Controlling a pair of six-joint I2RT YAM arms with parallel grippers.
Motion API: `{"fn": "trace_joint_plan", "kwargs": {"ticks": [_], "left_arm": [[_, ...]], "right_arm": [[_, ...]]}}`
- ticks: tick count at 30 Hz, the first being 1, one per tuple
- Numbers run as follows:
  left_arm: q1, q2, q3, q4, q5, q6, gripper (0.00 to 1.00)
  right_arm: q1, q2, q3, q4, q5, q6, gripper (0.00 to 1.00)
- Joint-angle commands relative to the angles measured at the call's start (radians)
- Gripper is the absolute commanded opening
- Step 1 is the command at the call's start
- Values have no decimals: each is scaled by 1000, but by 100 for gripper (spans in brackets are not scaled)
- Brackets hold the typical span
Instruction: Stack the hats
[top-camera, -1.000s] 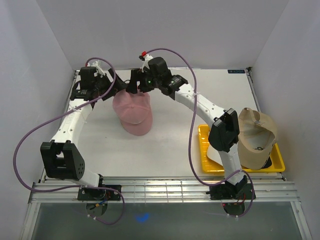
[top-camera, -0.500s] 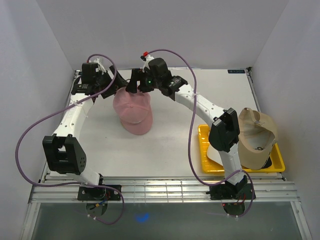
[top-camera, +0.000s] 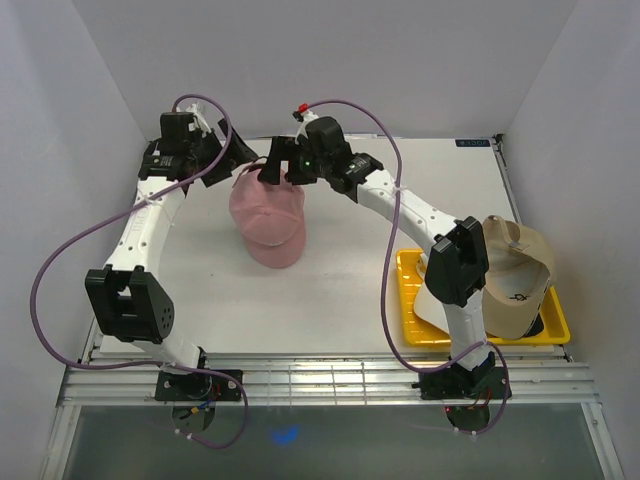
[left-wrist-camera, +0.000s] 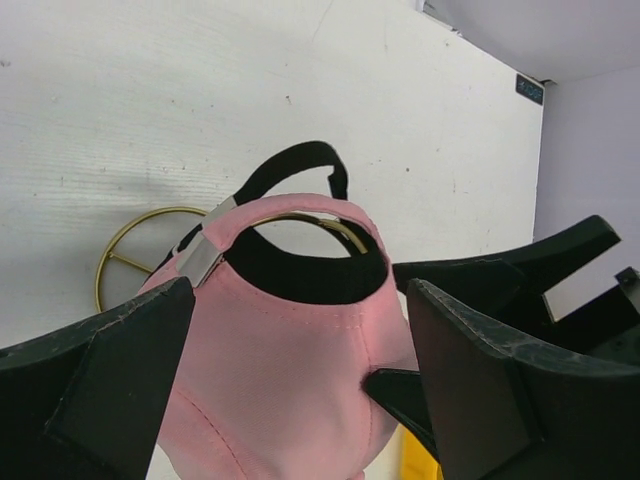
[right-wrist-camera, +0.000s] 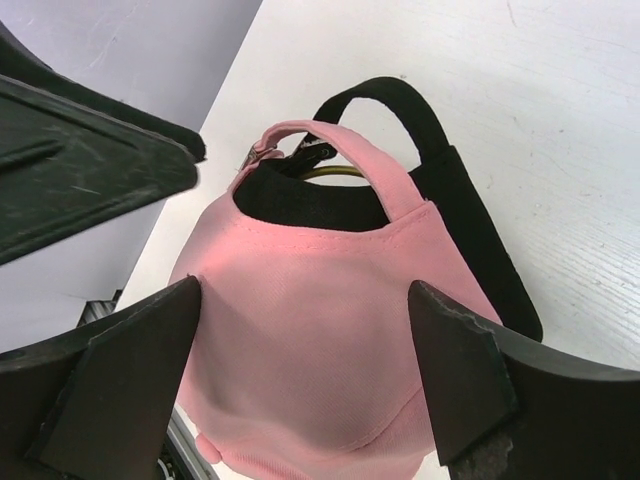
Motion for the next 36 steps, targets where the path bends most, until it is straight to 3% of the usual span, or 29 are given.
{"fn": "trace_joint_plan", "kwargs": {"ticks": [1,6,17,21,25,30,33,36], "left_arm": [[5,-26,71,-22,25,8,98],[9,-32,105,-38,42,3,98],[29,-80,130,-47,79,-7,98],[31,-107,136,-39,102,-10,98],[31,-153,125,-28,143,-23,98],[26,-223,39,39,240,-70,98],[-35,-246,33,53,242,-72,98],[-148,-250,42,53,185,-79,98]], "right_arm": [[-18,-32,40,-30,11,-31,89],[-32,-43,83,-18,-19,-33,95],[-67,-136,59,-13,6,-3,97],[-81,-219,20,-102,68,-19,97],[-91,-418,-81,-208,189,-51,97],[-113,-711,-378,-311,405,-37,96],[-168,-903,-536,-364,458,-17,98],[-203,-1039,-578,-445,474,0,98]]}}
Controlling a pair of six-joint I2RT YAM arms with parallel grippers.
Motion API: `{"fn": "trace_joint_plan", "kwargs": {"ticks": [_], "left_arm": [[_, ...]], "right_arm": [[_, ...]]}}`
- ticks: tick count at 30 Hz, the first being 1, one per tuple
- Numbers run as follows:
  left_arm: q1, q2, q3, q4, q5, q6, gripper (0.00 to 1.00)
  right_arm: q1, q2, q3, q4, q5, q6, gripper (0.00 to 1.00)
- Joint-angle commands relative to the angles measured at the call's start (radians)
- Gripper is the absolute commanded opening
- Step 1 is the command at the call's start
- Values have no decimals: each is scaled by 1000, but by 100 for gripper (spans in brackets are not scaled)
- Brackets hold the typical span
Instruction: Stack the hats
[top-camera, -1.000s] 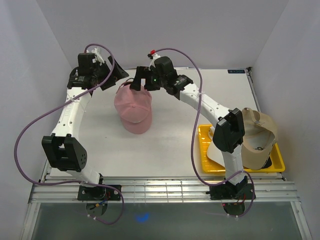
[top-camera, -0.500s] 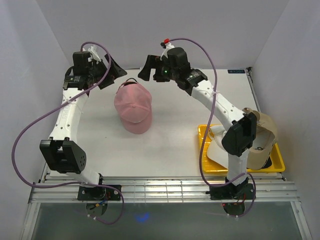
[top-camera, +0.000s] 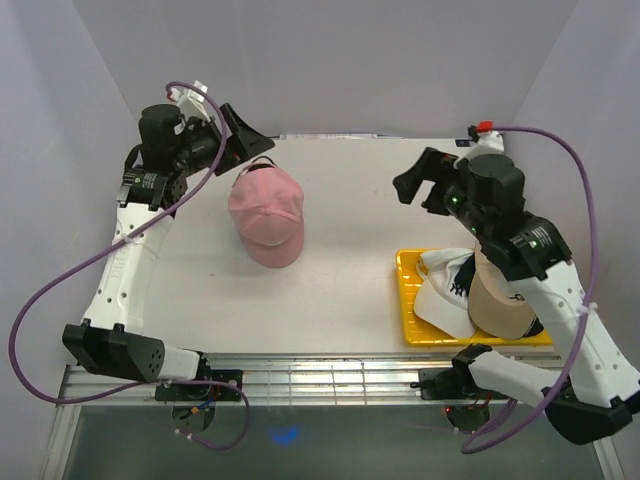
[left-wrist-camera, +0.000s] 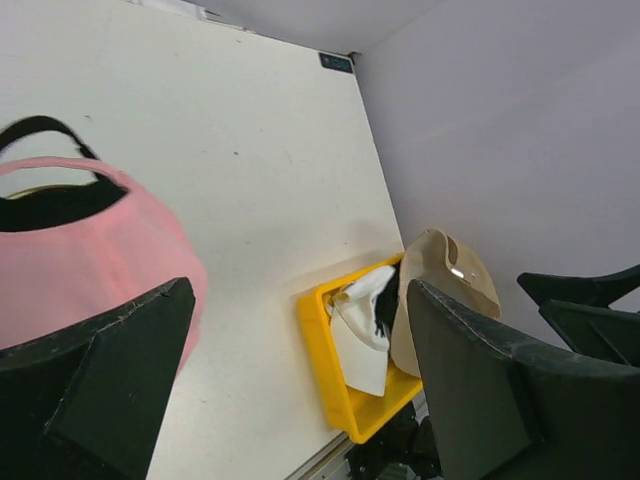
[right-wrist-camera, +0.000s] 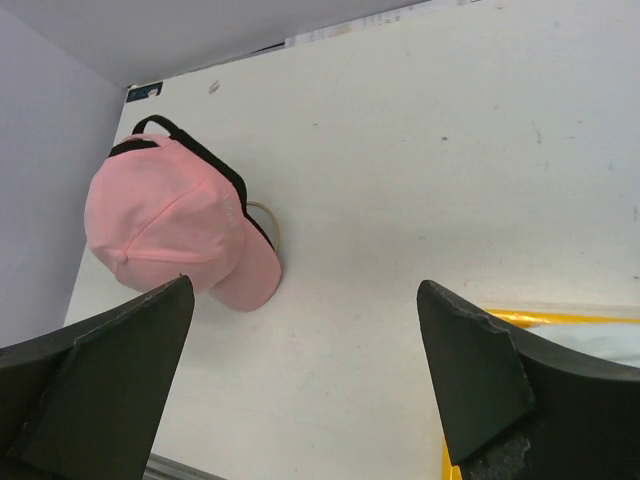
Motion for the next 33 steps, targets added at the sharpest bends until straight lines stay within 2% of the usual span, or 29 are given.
{"fn": "trace_joint_plan", "kwargs": {"ticks": [1,3,5,6,7,10,12,14,19,23,30,33], "left_arm": [[-158,-24,-6,35,-27,-19,98],[-238,-22,-20,57,-91,-40,98],[-393,-12,-41,92,-158,-56,98],[-504,13,-45,104,-191,-57,98],[-557,31,-45,118,-269,-59,98],[-710,109,-48,169,-369,-83,98],[-778,149,-45,199,-373,-114,98],[-819,201,-37,232,-411,-126,98],[-890,249,-54,284,-432,-152,98],[-909,240,-95,295,-428,-160,98],[-909,148,-201,299,-402,-157,98],[-909,102,-252,302,-399,-155,98]], "right_arm": [[-22,-124,-46,-110,87,33,97],[-23,-185,-63,-127,43,64,96],[-23,-263,-82,-141,37,84,96],[-22,-305,-82,-138,31,85,96],[-22,-319,-65,-136,21,84,97],[-23,-314,27,-174,0,84,97],[-23,-295,76,-214,23,78,96],[-23,-296,115,-288,110,78,97],[-23,-302,78,-472,320,90,98],[-22,-314,1,-624,408,217,96],[-23,-365,-186,-688,543,338,92],[-25,-321,-229,-684,580,368,91]]}}
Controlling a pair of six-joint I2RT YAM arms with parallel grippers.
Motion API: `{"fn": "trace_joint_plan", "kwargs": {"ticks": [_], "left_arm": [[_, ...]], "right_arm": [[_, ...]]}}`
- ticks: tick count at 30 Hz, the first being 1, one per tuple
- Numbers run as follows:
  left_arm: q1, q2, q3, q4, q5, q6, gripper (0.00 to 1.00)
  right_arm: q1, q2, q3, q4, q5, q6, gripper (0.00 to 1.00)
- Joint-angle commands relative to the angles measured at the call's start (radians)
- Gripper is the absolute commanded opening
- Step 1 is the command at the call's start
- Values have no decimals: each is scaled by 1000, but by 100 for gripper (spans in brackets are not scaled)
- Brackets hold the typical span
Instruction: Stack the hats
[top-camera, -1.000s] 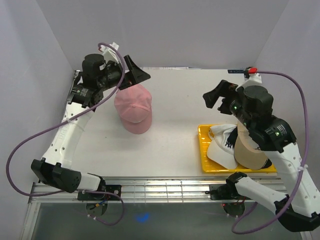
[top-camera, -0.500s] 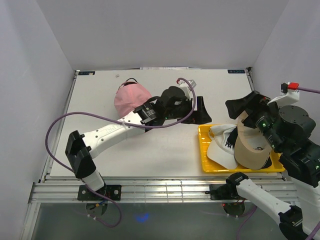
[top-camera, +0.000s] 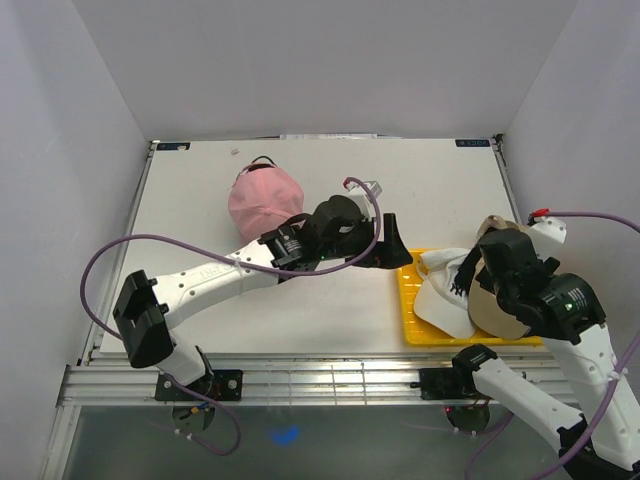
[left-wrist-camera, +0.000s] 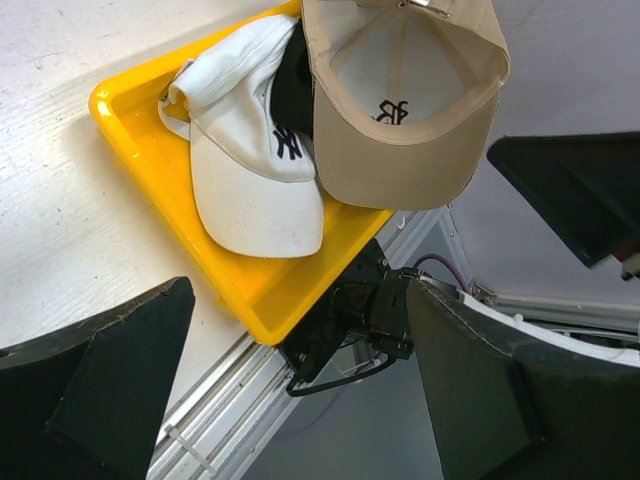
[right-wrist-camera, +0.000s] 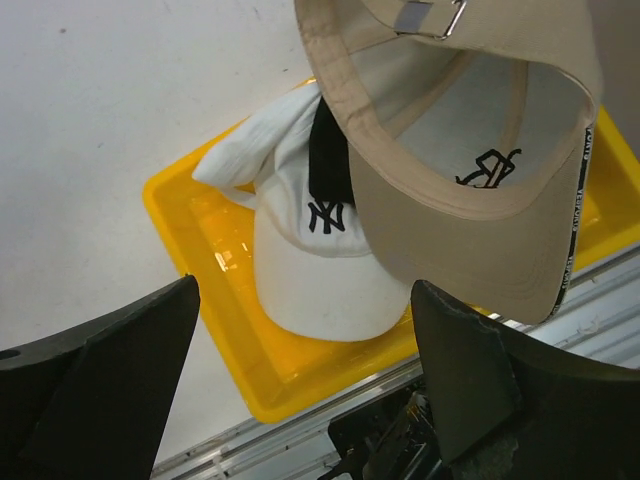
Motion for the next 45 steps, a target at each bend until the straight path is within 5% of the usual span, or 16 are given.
{"fn": "trace_joint_plan", "kwargs": {"ticks": [1,6,11,16,33,45], "left_arm": [[-1,-120,-42,21,0,3,98],[-1,-183,-91,15,-8,17,98],[1,-212,-103,0,-15,31,98],[1,-211,-111,1,0,37,98],[7,-194,-132,-22,97,47,98],[12,-177,-91,-117,118,95,98]], "right_arm": [[-2,49,-18,-9,124,82,91],[-58,200,41,21,157,-9,89],[-388,280,130,193,-163,-333,89],[-658,315,201,205,-348,-447,89],[-836,237,-23,242,-367,-405,89],[-893,241,-64,299,-242,-425,89]]}}
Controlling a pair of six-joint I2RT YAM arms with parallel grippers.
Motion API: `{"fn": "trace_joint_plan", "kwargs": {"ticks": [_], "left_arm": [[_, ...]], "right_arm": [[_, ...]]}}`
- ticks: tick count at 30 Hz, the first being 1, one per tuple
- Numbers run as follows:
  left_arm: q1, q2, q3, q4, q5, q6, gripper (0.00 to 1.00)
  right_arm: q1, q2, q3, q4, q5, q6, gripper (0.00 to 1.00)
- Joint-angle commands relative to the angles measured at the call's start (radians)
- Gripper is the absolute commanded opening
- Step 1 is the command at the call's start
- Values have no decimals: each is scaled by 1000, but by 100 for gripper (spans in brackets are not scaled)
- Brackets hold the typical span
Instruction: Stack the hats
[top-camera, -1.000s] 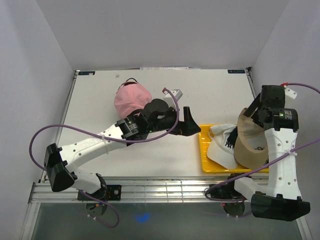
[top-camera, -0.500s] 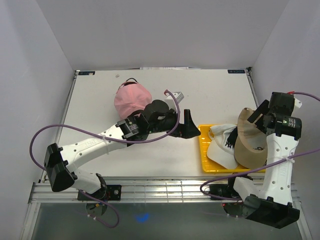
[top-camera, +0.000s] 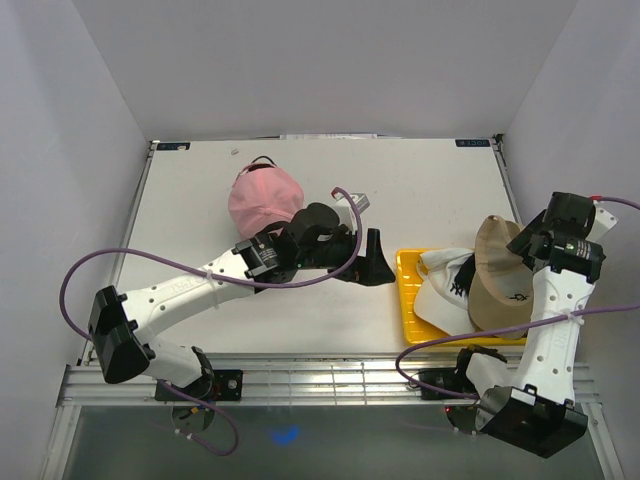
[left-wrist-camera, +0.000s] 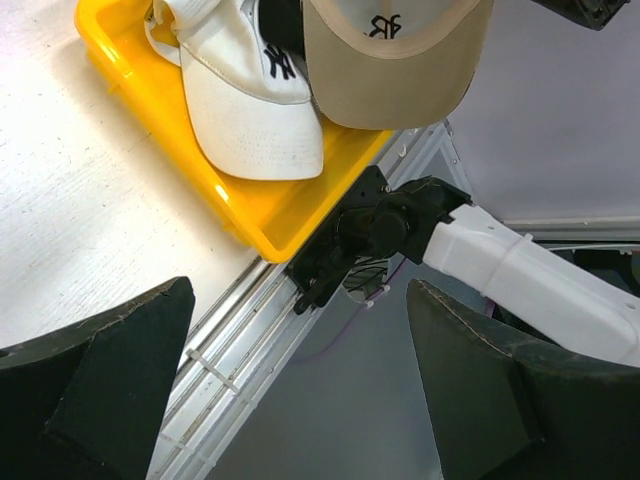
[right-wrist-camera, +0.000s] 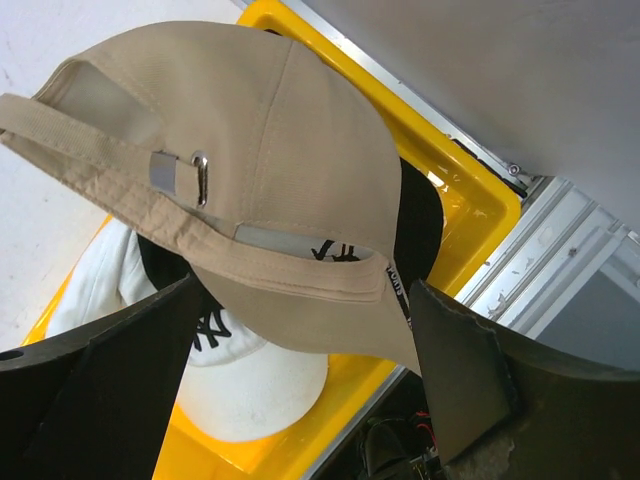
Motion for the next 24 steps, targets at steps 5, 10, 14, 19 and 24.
{"fn": "trace_joint_plan", "kwargs": {"ticks": [5,10,14,19,24], "left_arm": [[12,4,38,-54,22,39,98],[16,15,41,-57,35,45,98],[31,18,42,-56,41,50,98],[55,3,18,-36,61,42,98],[65,-28,-15,-11,64,32,98]], "right_arm": [[-30,-12,-43,76,40,-31,89],[-51,-2,-80,96,-12,-35,89],[-73,-8,-140,127,-32,-54,89],[-85,-12,-204,163,-81,-57,93],[-87,-22,-186,176,-115,-63,62]]}}
